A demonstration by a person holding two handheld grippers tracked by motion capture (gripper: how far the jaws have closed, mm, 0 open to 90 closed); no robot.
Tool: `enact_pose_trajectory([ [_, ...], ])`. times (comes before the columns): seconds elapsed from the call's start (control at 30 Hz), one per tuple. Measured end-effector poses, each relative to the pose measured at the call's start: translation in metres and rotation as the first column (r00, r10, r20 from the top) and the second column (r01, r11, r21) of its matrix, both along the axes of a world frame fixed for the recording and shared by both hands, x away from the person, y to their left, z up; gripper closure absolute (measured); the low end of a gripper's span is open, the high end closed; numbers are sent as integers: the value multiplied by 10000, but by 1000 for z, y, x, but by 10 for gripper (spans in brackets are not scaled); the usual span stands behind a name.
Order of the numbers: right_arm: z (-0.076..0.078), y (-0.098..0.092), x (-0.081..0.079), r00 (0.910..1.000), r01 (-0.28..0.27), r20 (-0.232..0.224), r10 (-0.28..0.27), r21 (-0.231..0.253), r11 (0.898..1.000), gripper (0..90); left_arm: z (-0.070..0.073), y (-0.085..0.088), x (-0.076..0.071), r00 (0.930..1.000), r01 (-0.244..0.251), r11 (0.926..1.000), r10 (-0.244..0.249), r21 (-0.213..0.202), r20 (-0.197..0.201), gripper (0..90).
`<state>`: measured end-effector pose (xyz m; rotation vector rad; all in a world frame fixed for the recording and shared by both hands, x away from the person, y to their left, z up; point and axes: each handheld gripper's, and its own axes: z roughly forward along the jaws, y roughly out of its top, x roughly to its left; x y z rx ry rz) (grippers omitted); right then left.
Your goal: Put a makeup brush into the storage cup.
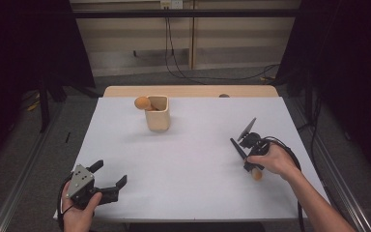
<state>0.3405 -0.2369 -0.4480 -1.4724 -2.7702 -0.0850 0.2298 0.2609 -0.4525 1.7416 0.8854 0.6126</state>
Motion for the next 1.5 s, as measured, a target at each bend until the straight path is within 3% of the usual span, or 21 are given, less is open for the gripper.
enact_pose_trajectory([
  [0.3,1,3,1,10000,15,-83,-16,-114,9999,736,0,2,0,9999,-128,9998,128,-123,-36,36],
  [0.6,2,0,2,9998,98,-156,-97,68,9999,740,-2,3,1,9997,-161,9998,158,-147,-208,36],
  [0.73,4,-1,2,10000,65,37,-66,201,9998,740,-2,2,1,9995,-140,9997,135,-190,-283,38],
  [0.87,10,-5,1,9998,203,47,-207,716,9972,739,-2,2,1,9996,-134,9997,129,-204,-250,37],
  [1.0,18,-11,0,9986,369,342,-411,1155,9926,739,-2,4,1,9993,-283,9994,278,-179,-257,36],
  [1.13,28,-17,-3,9937,370,973,-551,1785,9832,739,-2,5,1,9990,-348,9992,343,-198,-269,36],
  [1.23,31,-20,-3,9867,423,1467,-702,1855,9817,739,-2,5,1,9990,-324,9993,319,-180,-302,36],
  [1.4,35,-22,-5,9750,442,2008,-953,2452,9685,739,-2,4,1,9990,-231,9995,223,-218,-391,36],
  [1.43,36,-23,-6,9761,482,1921,-1017,2648,9631,739,-2,5,1,9992,-206,9995,198,-237,-360,37],
  [1.5,36,-25,-6,9702,573,2078,-1247,3034,9511,738,-2,5,1,9991,-225,9995,218,-206,-362,36],
])
